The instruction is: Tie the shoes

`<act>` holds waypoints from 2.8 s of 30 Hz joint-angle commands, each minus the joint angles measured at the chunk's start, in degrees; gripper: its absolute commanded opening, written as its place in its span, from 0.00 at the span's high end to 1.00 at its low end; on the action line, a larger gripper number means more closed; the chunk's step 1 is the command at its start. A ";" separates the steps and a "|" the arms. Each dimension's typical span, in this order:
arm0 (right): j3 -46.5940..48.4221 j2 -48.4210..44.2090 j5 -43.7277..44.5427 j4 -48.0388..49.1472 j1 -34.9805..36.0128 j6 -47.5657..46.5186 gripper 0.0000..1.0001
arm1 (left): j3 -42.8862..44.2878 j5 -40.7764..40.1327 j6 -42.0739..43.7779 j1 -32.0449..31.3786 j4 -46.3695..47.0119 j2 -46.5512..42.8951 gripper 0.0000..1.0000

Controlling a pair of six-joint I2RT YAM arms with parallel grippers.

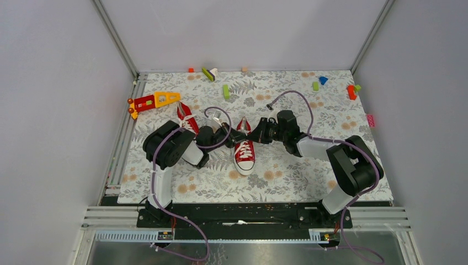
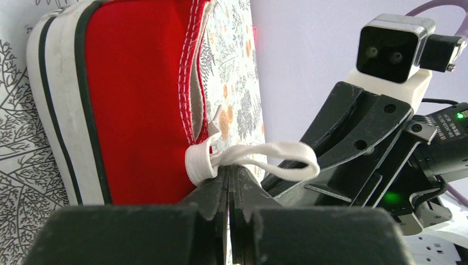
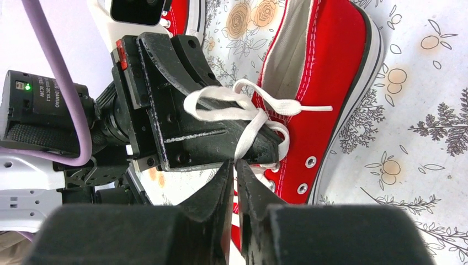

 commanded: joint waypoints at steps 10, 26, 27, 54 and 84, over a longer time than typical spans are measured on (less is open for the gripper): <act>-2.04 -5.50 3.18 -1.21 -0.16 -1.40 0.70 | 2.41 2.27 -3.03 0.46 7.46 2.89 1.00; -4.28 -4.33 5.20 -1.70 -2.54 -5.66 0.63 | 2.88 2.74 -4.30 0.46 7.90 3.29 1.00; -4.02 -3.88 5.02 -1.75 -2.52 -5.99 0.63 | 2.90 2.75 -4.37 0.44 7.90 3.33 1.00; 3.20 1.96 5.43 -4.33 1.01 -9.00 0.62 | 3.34 4.16 -5.93 0.48 8.08 3.47 1.00; 1.84 -1.63 13.05 -6.92 1.79 -10.63 1.00 | -0.72 5.01 -3.79 3.09 5.49 1.06 0.86</act>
